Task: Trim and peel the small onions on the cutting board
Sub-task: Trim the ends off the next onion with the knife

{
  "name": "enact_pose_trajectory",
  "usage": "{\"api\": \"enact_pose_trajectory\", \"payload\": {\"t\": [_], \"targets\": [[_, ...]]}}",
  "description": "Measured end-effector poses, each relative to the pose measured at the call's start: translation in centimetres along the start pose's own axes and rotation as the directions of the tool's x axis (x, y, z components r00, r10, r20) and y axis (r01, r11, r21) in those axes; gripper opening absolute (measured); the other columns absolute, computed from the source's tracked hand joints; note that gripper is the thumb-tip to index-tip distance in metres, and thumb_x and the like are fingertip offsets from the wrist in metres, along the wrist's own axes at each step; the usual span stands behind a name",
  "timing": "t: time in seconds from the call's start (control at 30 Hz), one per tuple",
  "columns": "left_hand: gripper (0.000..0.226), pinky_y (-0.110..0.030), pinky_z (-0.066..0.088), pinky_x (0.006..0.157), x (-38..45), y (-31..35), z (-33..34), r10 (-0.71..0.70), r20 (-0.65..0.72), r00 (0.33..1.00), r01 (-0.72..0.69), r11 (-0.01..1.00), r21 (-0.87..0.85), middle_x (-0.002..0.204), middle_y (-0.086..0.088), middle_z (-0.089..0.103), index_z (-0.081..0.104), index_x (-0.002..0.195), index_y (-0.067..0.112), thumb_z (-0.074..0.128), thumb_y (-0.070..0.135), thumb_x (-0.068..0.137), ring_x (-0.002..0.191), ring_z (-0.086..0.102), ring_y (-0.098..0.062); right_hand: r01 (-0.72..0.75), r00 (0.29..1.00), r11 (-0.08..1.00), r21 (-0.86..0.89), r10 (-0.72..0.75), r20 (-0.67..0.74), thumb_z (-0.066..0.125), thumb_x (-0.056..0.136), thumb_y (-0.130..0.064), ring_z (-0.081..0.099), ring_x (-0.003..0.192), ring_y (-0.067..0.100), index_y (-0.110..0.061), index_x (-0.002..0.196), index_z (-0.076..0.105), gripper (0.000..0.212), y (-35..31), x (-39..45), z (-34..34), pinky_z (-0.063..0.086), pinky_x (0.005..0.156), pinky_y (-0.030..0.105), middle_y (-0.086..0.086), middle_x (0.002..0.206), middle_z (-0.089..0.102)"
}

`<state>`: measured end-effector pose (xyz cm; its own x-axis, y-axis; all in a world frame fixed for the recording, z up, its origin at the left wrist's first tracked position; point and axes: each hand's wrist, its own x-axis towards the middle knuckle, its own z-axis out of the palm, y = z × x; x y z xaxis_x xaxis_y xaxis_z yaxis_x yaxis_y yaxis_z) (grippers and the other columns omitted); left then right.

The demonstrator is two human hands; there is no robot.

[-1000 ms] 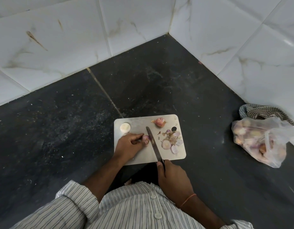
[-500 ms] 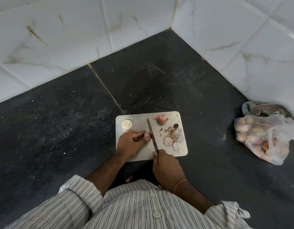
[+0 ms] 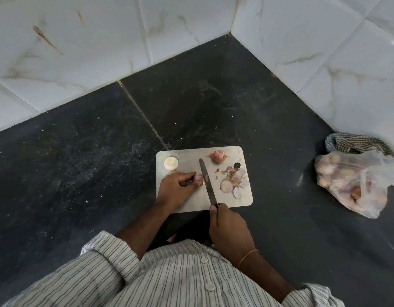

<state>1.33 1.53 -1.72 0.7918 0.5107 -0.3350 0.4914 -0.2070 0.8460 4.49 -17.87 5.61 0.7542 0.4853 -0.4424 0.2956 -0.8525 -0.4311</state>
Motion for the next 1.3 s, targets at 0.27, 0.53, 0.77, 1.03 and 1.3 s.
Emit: {"api": "enact_pose_trajectory", "payload": {"t": [0.27,0.53,0.77,1.03,1.3], "targets": [[0.041,-0.010,0.053,0.093,-0.1,0.1,0.0,0.018,-0.002,1.000,-0.018,1.000,-0.005,0.113,0.023,0.074,0.078,0.129,0.033,0.082,0.049,0.092,0.102,0.068,0.012,0.005,1.000,1.000,-0.005,-0.005,0.023,0.034,0.114,-0.039,0.047,0.058,0.007,-0.024,0.090,0.043,0.030,-0.8,0.1,0.0,0.026,0.048,0.023,-0.009,0.071,0.051],[0.044,-0.011,0.054,0.095,0.0,-0.1,0.0,0.037,0.014,0.999,-0.037,0.999,0.003,0.118,0.017,0.075,0.078,0.131,0.031,0.082,0.050,0.092,0.102,0.068,0.013,-0.023,0.999,0.998,-0.057,0.025,0.032,0.033,0.114,-0.040,0.069,0.081,0.031,-0.020,0.097,0.043,0.028,-2.0,1.3,0.3,0.039,0.063,0.036,0.002,0.082,0.064],[0.041,-0.006,0.051,0.093,0.0,-0.3,0.0,0.035,0.009,0.999,-0.035,0.999,-0.001,0.117,0.019,0.075,0.078,0.130,0.034,0.081,0.051,0.092,0.103,0.068,0.012,-0.011,0.999,0.995,-0.095,0.015,0.045,0.032,0.114,-0.037,0.072,0.088,0.034,-0.020,0.098,0.039,0.024,-1.8,1.3,0.5,0.037,0.063,0.035,0.008,0.094,0.073],[0.047,-0.004,0.048,0.088,0.1,-0.4,0.2,0.018,-0.011,1.000,-0.018,1.000,-0.014,0.118,0.020,0.074,0.077,0.131,0.033,0.082,0.055,0.090,0.103,0.065,0.017,-0.056,0.995,0.998,-0.012,0.057,0.087,0.033,0.113,-0.039,0.060,0.068,0.019,-0.023,0.100,0.040,0.022,-0.2,1.1,2.9,0.042,0.061,0.036,-0.006,0.078,0.058],[0.044,-0.005,0.051,0.084,-0.2,-0.2,0.2,-0.007,-0.014,1.000,0.007,1.000,-0.020,0.119,0.020,0.074,0.075,0.130,0.033,0.079,0.054,0.092,0.101,0.067,0.013,-0.098,0.985,0.993,-0.062,0.106,0.135,0.032,0.113,-0.040,0.073,0.092,0.033,-0.022,0.101,0.036,0.022,1.3,-0.5,3.5,0.043,0.066,0.037,0.005,0.098,0.074]]}}
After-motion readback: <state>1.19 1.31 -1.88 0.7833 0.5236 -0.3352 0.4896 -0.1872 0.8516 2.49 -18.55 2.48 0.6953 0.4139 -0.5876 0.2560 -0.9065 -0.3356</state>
